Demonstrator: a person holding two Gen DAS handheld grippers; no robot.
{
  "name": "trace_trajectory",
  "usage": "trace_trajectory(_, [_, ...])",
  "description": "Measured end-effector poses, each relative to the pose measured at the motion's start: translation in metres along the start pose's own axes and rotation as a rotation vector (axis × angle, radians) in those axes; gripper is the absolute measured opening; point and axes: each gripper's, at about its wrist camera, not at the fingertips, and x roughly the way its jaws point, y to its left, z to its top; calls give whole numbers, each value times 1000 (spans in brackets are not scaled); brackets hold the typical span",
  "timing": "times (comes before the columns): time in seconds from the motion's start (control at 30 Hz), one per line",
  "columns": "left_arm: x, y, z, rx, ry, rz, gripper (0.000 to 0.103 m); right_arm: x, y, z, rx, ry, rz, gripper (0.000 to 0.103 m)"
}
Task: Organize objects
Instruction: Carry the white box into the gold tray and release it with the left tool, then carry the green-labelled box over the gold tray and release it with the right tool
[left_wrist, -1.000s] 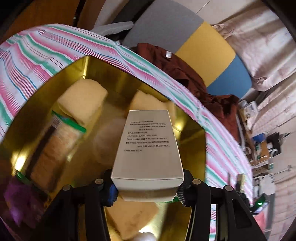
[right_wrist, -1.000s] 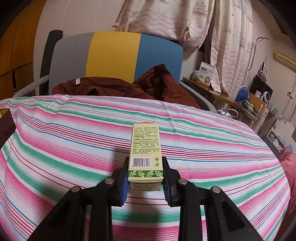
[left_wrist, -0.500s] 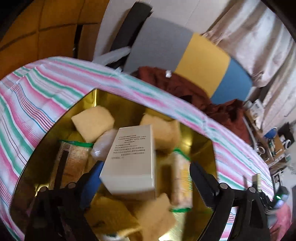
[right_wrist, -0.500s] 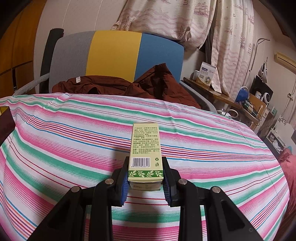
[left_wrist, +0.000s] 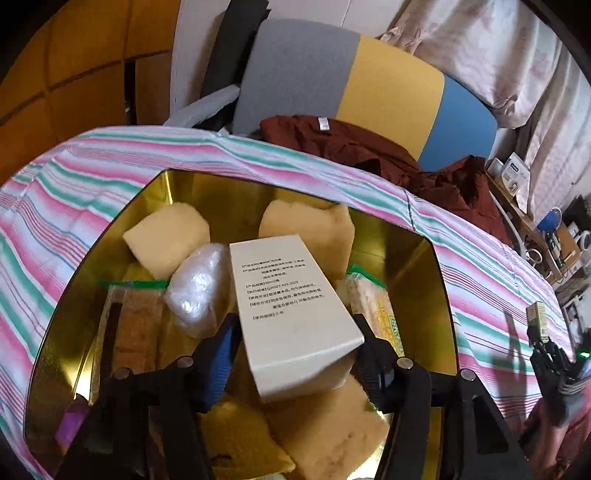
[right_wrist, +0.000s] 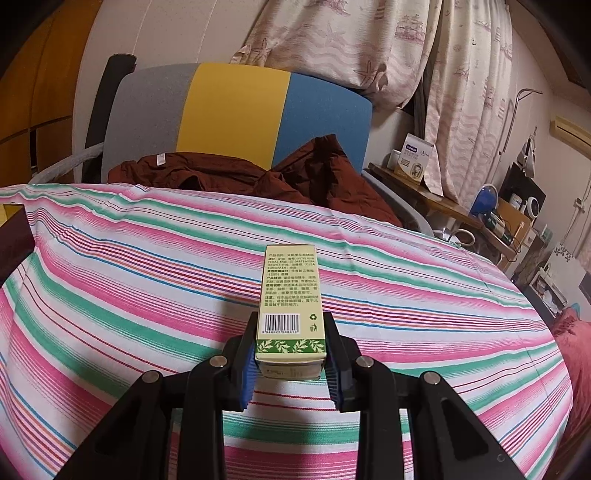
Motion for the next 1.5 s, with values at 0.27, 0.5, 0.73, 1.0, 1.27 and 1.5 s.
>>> trace_trajectory(0.27, [-70,16,-19,-77,-227,-24,103,-9,6,0,-28,-40,27,30])
trace_trajectory(0.5, [-83,33,-44,-149,-195,-56,103,-39,43,-2,-159,-27,179,30])
trace_trajectory(0.73, [-92,46,-70,-159,-179,-29,103,-99,86,10,-64,-33,471,30])
trace_trajectory(1.0, [-107,67,-78,-177,-231,38,103,-149,166,15,-136,26,783,30])
trace_trajectory(1.27, [-122,87,-65,-209,-252,96,103,-160,247,11,-324,194,1040,30])
trace_trajectory(1.5, [-128,98,-64,-232,-266,137,103,-151,292,11,-411,306,1119,30])
